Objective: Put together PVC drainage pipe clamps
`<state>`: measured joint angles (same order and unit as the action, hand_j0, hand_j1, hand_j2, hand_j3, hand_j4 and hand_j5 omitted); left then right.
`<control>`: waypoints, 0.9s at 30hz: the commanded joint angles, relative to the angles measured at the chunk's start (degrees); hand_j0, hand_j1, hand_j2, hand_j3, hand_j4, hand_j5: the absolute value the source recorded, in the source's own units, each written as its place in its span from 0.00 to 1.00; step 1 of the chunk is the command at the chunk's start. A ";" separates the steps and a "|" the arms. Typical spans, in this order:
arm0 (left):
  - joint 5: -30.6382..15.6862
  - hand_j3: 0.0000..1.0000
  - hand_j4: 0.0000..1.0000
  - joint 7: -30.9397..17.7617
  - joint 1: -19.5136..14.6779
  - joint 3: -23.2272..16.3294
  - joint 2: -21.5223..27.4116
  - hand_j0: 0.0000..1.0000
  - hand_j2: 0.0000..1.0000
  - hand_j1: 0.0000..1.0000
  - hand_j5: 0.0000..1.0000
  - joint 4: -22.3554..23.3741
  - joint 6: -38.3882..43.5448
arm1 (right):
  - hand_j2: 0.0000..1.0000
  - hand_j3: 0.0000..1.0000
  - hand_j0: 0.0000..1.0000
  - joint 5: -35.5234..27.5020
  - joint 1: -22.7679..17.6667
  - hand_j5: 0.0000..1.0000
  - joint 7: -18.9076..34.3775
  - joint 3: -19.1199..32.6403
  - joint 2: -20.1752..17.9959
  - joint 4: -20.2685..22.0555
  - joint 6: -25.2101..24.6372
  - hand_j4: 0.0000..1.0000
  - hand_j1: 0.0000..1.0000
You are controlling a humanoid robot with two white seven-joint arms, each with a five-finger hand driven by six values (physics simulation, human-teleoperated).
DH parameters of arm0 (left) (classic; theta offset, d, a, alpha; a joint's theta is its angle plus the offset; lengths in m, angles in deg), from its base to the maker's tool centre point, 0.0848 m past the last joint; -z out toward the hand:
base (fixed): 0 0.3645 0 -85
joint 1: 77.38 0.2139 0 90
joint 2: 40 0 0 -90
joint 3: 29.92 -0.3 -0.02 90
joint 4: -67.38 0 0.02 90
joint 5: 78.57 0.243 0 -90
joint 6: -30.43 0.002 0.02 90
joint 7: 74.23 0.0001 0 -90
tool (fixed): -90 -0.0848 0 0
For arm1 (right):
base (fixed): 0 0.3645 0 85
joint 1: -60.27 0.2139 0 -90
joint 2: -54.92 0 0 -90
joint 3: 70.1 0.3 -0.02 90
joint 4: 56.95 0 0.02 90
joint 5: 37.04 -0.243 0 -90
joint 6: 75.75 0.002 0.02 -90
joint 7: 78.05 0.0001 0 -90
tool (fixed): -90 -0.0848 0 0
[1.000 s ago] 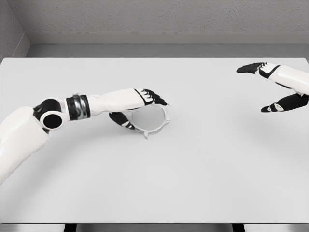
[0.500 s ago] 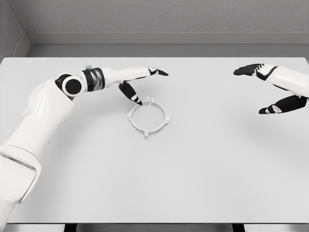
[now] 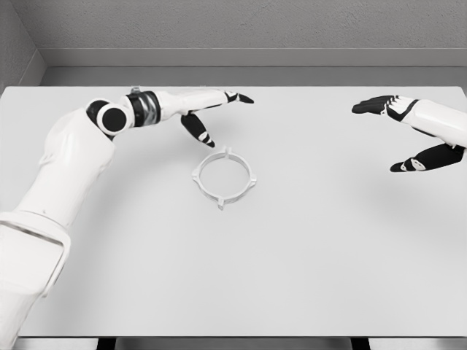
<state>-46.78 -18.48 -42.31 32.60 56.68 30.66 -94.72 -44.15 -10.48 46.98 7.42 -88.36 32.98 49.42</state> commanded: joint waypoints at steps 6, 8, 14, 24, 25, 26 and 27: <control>20.32 0.99 0.99 15.35 -0.35 -1.35 -2.20 0.99 0.99 0.99 0.99 -3.63 2.18 | 1.00 1.00 1.00 -0.45 -1.05 1.00 -0.03 1.49 -0.07 0.95 -0.17 1.00 1.00; 20.77 0.99 0.99 18.96 -0.35 -5.92 -2.55 0.99 0.99 0.99 0.99 -3.63 8.34 | 1.00 1.00 1.00 -0.54 -1.14 1.00 -0.03 1.58 -0.07 1.13 -0.17 1.00 1.00; 23.14 0.99 0.99 22.48 -0.35 -13.04 -3.08 0.99 0.99 0.99 0.99 -3.01 12.30 | 1.00 1.00 1.00 -0.54 -1.14 1.00 -0.03 1.58 -0.07 1.39 -0.17 1.00 1.00; 23.14 1.00 1.00 23.18 0.53 -16.20 -2.29 1.00 1.00 1.00 1.00 -2.84 14.94 | 1.00 1.00 1.00 -0.54 -1.14 1.00 -0.03 1.58 -0.07 1.74 -0.17 1.00 1.00; 23.14 1.00 1.00 23.18 0.79 -16.82 -2.20 1.00 1.00 1.00 1.00 -2.75 15.03 | 1.00 1.00 1.00 -0.54 -1.32 1.00 -0.03 1.58 -0.07 1.74 -0.17 1.00 1.00; 23.14 1.00 1.00 23.18 0.79 -16.91 -2.20 1.00 1.00 1.00 1.00 -2.66 15.20 | 1.00 1.00 1.00 -0.54 -1.58 1.00 -0.03 1.58 -0.07 1.92 -0.17 1.00 1.00; 23.14 1.00 1.00 23.18 0.88 -16.99 -2.20 1.00 1.00 1.00 1.00 -2.66 15.46 | 1.00 1.00 1.00 -0.54 -1.58 1.00 -0.03 1.58 -0.07 2.09 -0.17 1.00 1.00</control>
<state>-23.53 4.63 -41.44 15.94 54.45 27.95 -79.67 -44.24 -12.06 46.98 9.00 -88.36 34.84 49.42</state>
